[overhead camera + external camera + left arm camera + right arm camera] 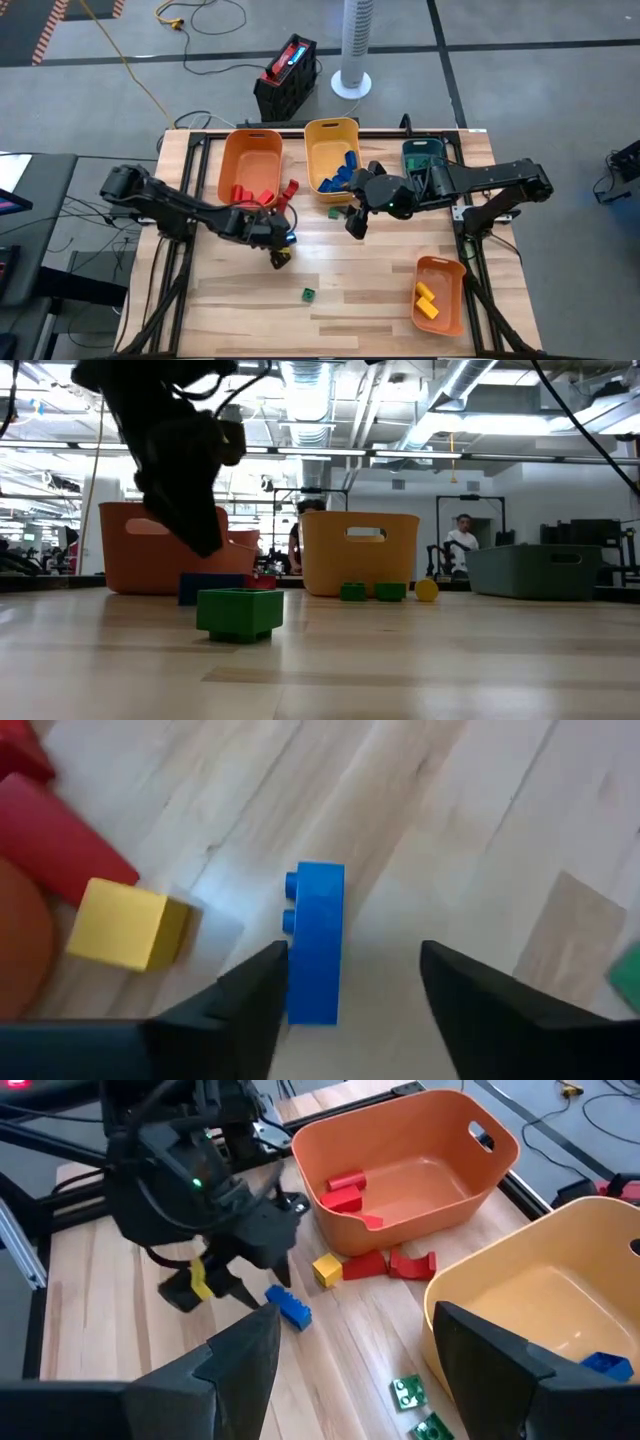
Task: Sort blocks
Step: Put the blue game piece into the yellow bin
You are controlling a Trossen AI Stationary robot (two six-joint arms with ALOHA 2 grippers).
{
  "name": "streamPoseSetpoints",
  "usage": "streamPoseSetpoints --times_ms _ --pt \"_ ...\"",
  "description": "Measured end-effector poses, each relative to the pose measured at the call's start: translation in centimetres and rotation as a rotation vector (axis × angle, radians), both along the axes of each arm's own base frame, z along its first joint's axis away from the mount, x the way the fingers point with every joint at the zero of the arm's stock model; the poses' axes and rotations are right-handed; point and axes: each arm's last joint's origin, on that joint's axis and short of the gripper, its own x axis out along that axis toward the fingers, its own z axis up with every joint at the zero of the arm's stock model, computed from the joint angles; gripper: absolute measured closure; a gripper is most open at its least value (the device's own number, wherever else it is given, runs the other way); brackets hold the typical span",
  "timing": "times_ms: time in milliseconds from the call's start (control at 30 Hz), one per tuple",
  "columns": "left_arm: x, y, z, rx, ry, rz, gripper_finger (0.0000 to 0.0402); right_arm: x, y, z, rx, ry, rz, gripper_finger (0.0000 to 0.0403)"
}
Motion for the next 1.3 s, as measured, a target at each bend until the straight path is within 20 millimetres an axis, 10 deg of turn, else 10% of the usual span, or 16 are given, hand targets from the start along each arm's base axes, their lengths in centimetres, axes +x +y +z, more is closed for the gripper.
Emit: streamPoseSetpoints --times_ms 333,633,833,1300 --pt "1.4 1.4 -3.0 -0.018 0.086 0.042 0.0146 0.0 0.0 0.0 -0.005 0.002 0.003 0.0129" --pt "1.9 1.0 -4.2 -0.080 0.108 0.051 0.0209 0.0 0.0 0.0 -0.022 0.010 0.016 0.0129" --pt "2.3 0.8 -1.6 -0.101 0.024 0.009 0.0317 0.0 0.0 0.0 -0.027 0.012 0.019 0.0129" --pt "2.8 5.3 6.2 0.047 -0.246 0.093 0.0320 -0.1 0.2 0.0 -0.026 0.012 0.026 0.0129"
